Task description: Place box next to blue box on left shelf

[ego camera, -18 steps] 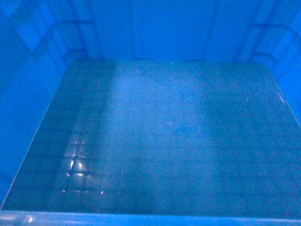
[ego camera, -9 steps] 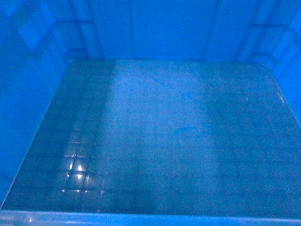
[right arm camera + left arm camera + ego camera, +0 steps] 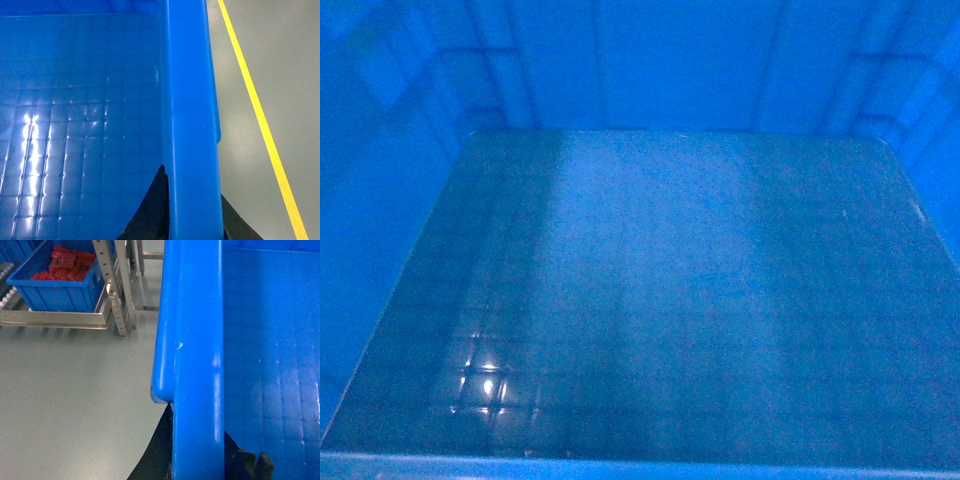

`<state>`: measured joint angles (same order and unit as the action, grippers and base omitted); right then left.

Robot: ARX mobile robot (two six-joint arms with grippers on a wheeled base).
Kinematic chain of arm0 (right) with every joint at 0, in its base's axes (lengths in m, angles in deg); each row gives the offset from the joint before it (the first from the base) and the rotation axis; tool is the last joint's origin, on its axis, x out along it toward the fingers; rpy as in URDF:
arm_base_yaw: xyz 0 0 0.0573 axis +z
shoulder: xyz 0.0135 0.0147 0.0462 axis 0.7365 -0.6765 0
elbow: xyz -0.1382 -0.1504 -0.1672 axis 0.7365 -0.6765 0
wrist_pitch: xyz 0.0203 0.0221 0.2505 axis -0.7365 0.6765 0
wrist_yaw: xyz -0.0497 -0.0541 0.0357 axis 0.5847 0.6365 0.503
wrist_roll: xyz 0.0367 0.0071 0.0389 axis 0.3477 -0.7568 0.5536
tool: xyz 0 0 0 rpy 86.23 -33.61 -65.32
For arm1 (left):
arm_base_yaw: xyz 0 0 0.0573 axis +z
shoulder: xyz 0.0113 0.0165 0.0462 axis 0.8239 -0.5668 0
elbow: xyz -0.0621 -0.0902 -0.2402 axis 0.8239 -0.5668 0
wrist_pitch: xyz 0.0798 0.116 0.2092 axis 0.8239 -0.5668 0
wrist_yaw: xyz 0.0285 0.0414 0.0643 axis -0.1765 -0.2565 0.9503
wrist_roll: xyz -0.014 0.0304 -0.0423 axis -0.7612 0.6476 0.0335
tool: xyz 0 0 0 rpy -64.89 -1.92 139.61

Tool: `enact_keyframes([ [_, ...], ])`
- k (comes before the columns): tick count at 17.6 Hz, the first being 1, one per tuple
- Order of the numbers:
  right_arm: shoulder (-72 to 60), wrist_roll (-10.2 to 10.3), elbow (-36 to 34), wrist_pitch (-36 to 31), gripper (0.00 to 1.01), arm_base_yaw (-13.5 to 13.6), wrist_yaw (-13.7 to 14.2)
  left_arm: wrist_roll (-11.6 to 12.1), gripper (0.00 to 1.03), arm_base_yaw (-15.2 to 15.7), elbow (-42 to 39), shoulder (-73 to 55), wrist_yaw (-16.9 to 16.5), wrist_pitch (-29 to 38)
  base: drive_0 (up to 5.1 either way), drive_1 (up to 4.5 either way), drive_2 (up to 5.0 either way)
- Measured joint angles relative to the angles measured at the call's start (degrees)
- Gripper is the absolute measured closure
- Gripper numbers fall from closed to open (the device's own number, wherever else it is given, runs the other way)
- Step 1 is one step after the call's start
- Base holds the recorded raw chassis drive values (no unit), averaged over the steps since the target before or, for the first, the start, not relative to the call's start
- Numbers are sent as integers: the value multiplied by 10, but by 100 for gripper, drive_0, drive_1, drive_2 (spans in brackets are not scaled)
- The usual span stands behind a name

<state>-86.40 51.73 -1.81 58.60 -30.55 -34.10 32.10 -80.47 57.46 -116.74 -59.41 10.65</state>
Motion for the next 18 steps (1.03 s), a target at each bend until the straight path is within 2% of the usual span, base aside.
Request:
enact_keyframes([
  [13,-1,0,0,-3,92,0,0,0,95,0,0,0,0,2,-5,413,-424],
  [18,0,-1,0,-1,92,0,1,0,95,0,0,-1,0,3,-458,214,317],
])
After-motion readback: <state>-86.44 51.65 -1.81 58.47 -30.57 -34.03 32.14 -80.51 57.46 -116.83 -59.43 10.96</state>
